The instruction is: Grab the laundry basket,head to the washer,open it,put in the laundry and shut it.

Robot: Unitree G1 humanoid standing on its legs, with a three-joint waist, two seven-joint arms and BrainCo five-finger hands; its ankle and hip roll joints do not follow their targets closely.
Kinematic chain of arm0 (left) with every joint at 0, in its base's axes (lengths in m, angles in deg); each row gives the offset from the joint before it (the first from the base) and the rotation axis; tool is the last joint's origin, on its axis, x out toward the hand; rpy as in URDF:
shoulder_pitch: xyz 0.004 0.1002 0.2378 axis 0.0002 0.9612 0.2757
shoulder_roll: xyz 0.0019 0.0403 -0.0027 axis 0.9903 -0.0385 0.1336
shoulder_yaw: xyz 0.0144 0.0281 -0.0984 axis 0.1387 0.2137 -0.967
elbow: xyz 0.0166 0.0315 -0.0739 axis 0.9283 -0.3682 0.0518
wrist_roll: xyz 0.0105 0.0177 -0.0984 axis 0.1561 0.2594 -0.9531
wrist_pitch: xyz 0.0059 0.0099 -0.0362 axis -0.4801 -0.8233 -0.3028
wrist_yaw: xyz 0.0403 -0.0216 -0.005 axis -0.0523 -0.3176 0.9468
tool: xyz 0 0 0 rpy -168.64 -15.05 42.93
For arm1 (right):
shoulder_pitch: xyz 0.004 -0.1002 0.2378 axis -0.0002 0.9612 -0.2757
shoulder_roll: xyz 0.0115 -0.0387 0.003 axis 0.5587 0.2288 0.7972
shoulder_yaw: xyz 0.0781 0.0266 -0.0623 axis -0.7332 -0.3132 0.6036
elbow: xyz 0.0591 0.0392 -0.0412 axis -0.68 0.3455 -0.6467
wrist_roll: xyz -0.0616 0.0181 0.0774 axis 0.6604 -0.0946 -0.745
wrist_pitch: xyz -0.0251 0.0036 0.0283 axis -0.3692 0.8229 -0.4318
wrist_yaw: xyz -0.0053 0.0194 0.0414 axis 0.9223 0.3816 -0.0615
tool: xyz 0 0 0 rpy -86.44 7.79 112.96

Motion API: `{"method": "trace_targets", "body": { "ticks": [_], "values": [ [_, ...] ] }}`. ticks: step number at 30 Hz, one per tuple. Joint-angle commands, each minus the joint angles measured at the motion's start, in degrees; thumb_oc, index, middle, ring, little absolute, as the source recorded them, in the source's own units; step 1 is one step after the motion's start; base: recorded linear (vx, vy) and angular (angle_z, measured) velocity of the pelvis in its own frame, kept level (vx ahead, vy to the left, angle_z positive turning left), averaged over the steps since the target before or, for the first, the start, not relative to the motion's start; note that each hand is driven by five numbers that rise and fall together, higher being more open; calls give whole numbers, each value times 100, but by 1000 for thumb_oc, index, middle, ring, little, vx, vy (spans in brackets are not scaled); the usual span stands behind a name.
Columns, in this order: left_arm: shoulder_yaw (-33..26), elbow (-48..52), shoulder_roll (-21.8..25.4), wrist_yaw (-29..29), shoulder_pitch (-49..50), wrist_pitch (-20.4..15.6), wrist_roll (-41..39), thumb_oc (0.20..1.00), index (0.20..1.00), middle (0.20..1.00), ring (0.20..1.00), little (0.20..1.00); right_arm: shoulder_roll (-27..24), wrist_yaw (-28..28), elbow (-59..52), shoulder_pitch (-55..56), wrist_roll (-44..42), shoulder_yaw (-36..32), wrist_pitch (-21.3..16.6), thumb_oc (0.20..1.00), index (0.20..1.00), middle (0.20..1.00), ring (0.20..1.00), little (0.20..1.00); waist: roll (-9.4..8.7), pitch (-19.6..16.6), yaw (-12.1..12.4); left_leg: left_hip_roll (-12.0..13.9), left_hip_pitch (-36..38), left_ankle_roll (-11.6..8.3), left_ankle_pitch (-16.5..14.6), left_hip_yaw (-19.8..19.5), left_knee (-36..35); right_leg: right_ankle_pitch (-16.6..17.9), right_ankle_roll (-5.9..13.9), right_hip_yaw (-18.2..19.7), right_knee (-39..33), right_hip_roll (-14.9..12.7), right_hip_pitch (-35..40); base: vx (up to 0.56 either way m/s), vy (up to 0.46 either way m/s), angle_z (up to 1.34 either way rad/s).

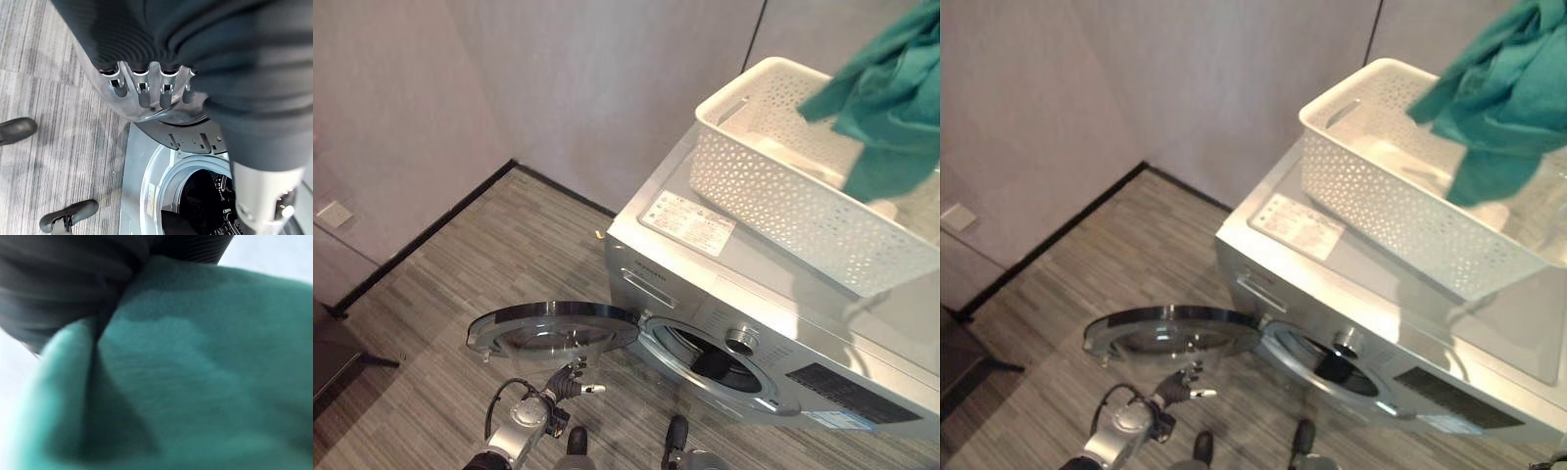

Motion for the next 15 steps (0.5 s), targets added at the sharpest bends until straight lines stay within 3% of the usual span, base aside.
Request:
{"method": "trace_targets", "body": {
  "ticks": [1, 5, 8, 14, 15],
  "values": [
    [149, -81, -92, -212, -88, -140, 101, 1000, 1000, 1000, 1000, 1000, -35, 877, -669, 287, -86, -629, -532, 200, 200, 200, 200, 200, -235, -564, 39, -17, 227, 198, -950, 212, 850, -878, 492, 639, 890, -583, -183, -19, 190, -17],
    [144, -98, -129, -308, -152, -143, 247, 1000, 1000, 1000, 1000, 1000, 160, 1318, -1595, 1208, 541, -1494, -471, 200, 200, 200, 200, 200, -279, -569, -13, -236, 286, 328, -1116, 192, 928, -825, 588, 653, 1006, -786, -164, -55, 216, 2],
    [144, -47, -247, -391, -251, -140, 352, 1000, 1000, 1000, 1000, 1000, 521, 1625, -2402, 2028, 1099, -2160, -415, 200, 200, 200, 200, 200, -295, -536, -105, -553, 333, 545, -1306, 244, 998, -631, 736, 790, 1060, -1042, -217, -73, 257, 1],
    [117, 283, -234, -464, -318, -195, 333, 1000, 1000, 1000, 1000, 1000, 1047, 1785, -3402, 2631, 1407, -2603, -456, 200, 200, 200, 200, 200, -303, -465, -184, -903, 414, 831, -1423, 498, 930, -312, 871, 920, 1102, -1371, -419, -51, 195, -12],
    [76, 287, -236, -497, -350, -191, 375, 1000, 1000, 1000, 1000, 1000, 1259, 1791, -3975, 2845, 1446, -2749, -549, 200, 200, 200, 200, 200, -286, -430, -285, -945, 480, 901, -1411, 578, 872, -246, 869, 987, 1181, -1380, -510, -63, 129, -35]
  ]
}}
